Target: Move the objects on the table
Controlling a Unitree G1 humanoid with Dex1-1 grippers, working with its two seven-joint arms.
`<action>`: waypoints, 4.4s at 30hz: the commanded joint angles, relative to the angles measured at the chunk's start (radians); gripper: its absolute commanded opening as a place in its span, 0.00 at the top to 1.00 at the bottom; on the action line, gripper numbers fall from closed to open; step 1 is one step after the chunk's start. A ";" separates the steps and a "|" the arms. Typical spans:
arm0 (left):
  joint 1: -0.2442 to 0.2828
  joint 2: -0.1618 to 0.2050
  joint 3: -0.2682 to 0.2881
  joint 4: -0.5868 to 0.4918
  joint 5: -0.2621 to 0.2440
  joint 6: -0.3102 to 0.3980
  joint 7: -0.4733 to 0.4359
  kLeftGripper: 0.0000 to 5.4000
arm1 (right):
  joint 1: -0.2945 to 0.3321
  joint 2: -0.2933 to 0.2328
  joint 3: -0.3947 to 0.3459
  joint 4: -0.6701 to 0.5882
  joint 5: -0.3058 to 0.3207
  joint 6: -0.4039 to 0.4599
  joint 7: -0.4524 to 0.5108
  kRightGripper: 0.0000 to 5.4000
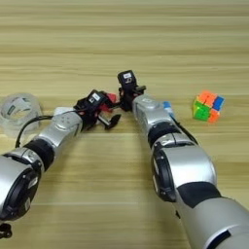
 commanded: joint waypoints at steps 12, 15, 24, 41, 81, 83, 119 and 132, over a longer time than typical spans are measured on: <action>-0.003 0.001 0.003 0.000 0.010 0.006 -0.003 0.00 | 0.106 -0.001 0.028 -0.299 0.028 0.010 -0.003 0.01; -0.003 0.001 0.003 0.000 0.010 0.005 -0.002 0.00 | 0.117 -0.009 0.025 -0.330 0.034 0.013 -0.011 0.01; -0.009 0.001 0.018 -0.002 0.000 -0.001 0.000 0.00 | 0.203 -0.006 0.042 -0.541 0.044 0.061 -0.020 0.01; -0.028 -0.014 0.065 0.001 -0.009 0.002 0.002 0.00 | 0.294 -0.018 0.024 -0.741 0.080 0.134 -0.049 0.01; -0.043 -0.031 0.101 0.013 -0.005 0.031 0.024 0.16 | 0.309 -0.030 0.016 -0.758 0.104 0.145 -0.068 0.00; -0.043 -0.031 0.102 0.013 -0.004 0.032 0.022 0.23 | 0.309 -0.029 0.016 -0.760 0.105 0.146 -0.069 0.00; -0.066 -0.021 0.138 0.000 -0.024 0.006 0.001 0.59 | 0.311 -0.026 0.018 -0.749 0.102 0.135 -0.073 0.00; -0.088 -0.004 0.166 -0.012 -0.062 -0.020 -0.017 0.59 | 0.321 -0.031 0.007 -0.751 0.104 0.121 -0.083 0.00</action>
